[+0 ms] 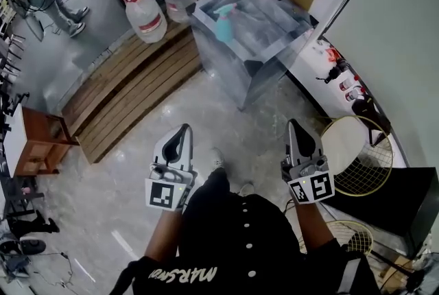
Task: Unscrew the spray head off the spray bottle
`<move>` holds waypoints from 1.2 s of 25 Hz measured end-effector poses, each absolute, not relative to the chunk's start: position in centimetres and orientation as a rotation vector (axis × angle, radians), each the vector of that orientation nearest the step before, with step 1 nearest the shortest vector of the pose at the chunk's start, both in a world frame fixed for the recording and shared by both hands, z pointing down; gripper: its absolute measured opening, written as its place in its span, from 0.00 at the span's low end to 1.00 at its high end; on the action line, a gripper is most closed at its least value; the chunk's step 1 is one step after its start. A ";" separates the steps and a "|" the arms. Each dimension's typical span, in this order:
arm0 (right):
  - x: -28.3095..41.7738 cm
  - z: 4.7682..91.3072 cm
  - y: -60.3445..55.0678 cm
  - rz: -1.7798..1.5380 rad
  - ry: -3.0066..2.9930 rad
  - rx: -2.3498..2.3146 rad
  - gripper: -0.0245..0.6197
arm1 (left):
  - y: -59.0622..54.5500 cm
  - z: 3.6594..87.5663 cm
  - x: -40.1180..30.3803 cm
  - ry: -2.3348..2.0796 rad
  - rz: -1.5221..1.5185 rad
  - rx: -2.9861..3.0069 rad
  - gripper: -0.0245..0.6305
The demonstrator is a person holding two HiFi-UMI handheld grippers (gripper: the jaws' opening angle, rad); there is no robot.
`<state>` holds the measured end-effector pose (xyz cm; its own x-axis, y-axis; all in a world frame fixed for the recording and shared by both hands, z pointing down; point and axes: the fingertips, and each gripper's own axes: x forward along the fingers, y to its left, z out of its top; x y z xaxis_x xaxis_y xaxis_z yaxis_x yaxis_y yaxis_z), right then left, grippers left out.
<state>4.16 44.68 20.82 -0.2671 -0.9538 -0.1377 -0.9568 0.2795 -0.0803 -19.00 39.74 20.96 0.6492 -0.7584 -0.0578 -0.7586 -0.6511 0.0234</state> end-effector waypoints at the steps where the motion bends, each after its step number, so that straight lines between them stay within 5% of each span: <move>1: 4.0 20.7 43.7 0.030 2.376 -1.798 0.06 | 38.7 20.9 -18.9 1.295 0.089 -2.850 0.07; 30: 1.3 22.1 27.9 -0.039 2.373 -1.910 0.06 | 23.1 24.2 -18.1 1.054 -0.004 -3.036 0.07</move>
